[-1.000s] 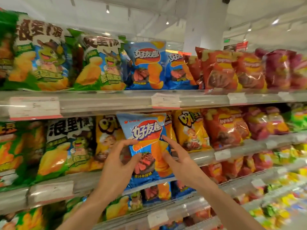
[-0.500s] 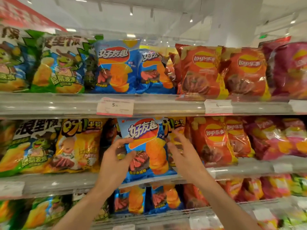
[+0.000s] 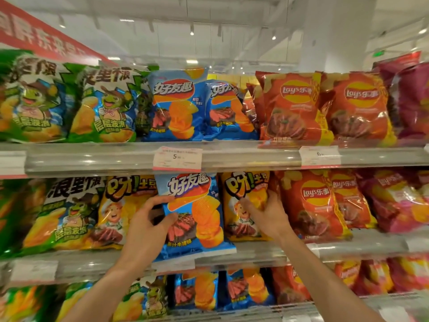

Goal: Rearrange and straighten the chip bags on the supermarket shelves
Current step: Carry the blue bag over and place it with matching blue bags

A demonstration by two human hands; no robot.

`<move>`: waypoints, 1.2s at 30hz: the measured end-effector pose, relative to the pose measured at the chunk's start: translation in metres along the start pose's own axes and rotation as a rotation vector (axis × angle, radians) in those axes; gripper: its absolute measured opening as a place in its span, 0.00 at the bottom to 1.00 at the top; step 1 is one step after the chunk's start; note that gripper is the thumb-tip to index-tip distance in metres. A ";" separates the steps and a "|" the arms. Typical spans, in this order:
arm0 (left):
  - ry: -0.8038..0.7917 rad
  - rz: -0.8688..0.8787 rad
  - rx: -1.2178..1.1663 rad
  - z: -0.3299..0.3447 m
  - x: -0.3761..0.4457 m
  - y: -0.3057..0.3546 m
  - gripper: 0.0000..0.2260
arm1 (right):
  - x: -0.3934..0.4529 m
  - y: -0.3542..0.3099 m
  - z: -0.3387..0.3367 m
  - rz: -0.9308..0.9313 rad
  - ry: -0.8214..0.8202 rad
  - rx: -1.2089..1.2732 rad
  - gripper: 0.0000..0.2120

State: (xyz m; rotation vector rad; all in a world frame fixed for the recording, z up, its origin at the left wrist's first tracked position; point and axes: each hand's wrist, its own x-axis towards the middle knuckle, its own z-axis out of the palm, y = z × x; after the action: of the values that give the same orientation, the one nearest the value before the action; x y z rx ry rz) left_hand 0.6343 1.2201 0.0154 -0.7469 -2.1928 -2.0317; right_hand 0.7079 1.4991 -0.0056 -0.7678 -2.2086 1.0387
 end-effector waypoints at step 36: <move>-0.110 0.038 0.287 0.164 0.043 -0.010 0.13 | -0.071 0.050 -0.136 -0.044 0.262 -0.304 0.42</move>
State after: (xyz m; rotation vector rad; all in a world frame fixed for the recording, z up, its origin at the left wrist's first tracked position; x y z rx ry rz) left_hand 0.6380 1.3892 0.0001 -0.8729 -2.4362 -1.6441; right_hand 0.8631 1.5408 0.0079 -0.9237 -2.1654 0.5493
